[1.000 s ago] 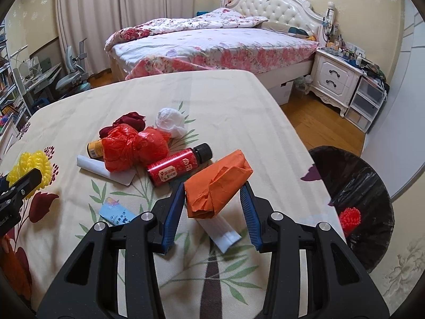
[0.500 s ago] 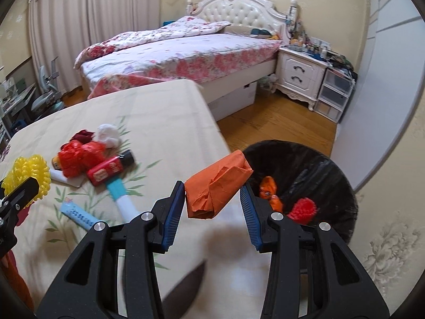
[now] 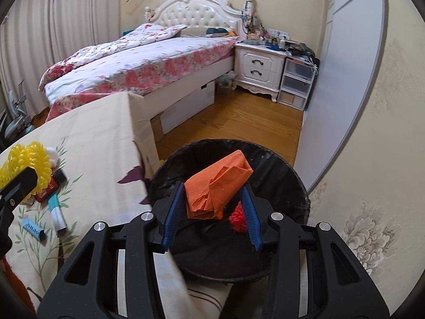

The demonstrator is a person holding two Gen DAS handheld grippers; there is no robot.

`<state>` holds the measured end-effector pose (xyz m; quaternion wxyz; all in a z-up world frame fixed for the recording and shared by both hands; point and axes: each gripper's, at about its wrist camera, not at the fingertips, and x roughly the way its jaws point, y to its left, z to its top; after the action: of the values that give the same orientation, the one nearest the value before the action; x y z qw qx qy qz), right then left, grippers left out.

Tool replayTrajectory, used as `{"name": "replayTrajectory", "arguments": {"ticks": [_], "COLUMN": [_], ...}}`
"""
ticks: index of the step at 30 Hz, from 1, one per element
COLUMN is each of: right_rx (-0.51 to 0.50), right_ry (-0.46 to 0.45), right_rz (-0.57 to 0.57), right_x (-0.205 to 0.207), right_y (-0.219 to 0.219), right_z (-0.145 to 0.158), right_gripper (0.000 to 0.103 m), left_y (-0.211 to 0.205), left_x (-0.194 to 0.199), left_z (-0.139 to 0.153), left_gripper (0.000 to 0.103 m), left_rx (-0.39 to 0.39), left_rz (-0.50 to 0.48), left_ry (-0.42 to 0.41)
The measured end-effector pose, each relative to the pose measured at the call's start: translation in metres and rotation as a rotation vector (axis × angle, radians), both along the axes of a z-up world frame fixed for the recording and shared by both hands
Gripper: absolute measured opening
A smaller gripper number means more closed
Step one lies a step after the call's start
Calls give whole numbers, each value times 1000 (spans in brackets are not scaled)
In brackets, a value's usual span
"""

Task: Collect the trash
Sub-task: 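Carry both items over the black bin and release them inside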

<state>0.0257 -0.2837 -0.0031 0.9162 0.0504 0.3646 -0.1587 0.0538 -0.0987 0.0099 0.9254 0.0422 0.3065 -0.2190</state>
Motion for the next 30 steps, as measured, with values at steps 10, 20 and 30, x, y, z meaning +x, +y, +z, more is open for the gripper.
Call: {"name": "replayTrajectory", "arguments": {"ticks": [10,20,30], "right_rx": [23,60,56], "right_ry": [-2,12,14], "right_rz": [-51,-100,-134], "right_x": [10,19,20], "right_y": [-29,-55,-63], "right_z": [-12,-28,-34], "right_gripper": [42,42,56], "left_y": [-56,-90,-106], "left_x": [19,43,57], "left_z": [-14,-28,-41], "left_gripper": [69,69,73], "left_rx": [51,101,126], "left_rz": [-67,-83,-105], "left_ry": [0,-4,29]}}
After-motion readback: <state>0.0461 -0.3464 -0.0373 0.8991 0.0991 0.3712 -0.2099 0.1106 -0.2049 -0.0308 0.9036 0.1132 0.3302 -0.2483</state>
